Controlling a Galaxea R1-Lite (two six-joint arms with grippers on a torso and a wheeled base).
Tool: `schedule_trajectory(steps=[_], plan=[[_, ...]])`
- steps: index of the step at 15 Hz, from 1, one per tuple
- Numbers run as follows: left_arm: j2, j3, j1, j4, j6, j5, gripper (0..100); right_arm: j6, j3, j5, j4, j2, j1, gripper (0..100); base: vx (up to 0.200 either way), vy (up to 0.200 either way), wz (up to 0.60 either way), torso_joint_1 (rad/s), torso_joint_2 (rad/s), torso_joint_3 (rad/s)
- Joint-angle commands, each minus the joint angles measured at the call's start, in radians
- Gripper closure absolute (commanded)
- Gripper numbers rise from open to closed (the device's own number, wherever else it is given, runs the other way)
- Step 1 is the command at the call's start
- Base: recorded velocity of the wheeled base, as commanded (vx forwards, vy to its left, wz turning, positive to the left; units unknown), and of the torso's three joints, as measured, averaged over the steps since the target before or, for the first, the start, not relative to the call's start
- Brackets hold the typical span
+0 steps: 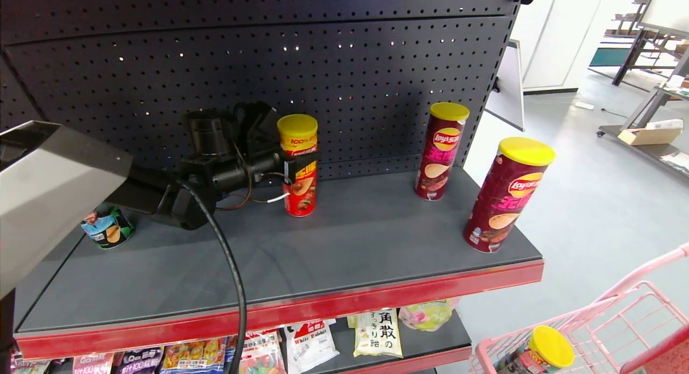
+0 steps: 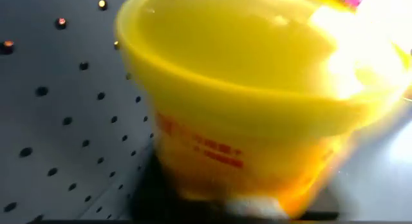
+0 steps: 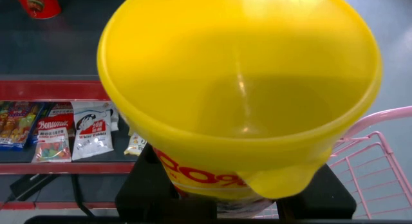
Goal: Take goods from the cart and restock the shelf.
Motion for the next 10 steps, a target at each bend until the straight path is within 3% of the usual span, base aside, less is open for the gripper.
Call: schedule_trajectory(steps=[1,4,6,7,8,10], plan=[[-0.03,0.024,0.001,0.001,-0.016,-0.027,100,-0.001,0.0,-0.001,0.0,0.001,0.001,100,0.0,0.0,0.0,0.0,0.0,0.0],[-0.134,0.122,0.012,0.0,-0.097,-0.131,100,-0.001,-0.001,-0.001,-0.001,0.003,0.001,100,0.0,0.0,0.0,0.0,0.0,0.0],[-0.192,0.199,0.035,-0.008,-0.094,-0.233,100,-0.001,-0.001,-0.001,-0.001,0.004,0.001,100,0.0,0.0,0.0,0.0,0.0,0.0],[-0.235,0.297,0.058,-0.071,-0.083,-0.338,100,-0.001,-0.001,-0.001,-0.003,0.004,0.001,100,0.0,0.0,0.0,0.0,0.0,0.0],[-0.25,0.351,0.06,-0.128,-0.082,-0.377,100,-0.001,-0.003,-0.001,-0.003,0.006,0.001,100,0.0,0.0,0.0,0.0,0.0,0.0],[-0.246,0.408,0.06,-0.232,-0.08,-0.387,100,-0.001,-0.007,-0.001,-0.001,0.007,0.001,100,0.0,0.0,0.0,0.0,0.0,0.0]])
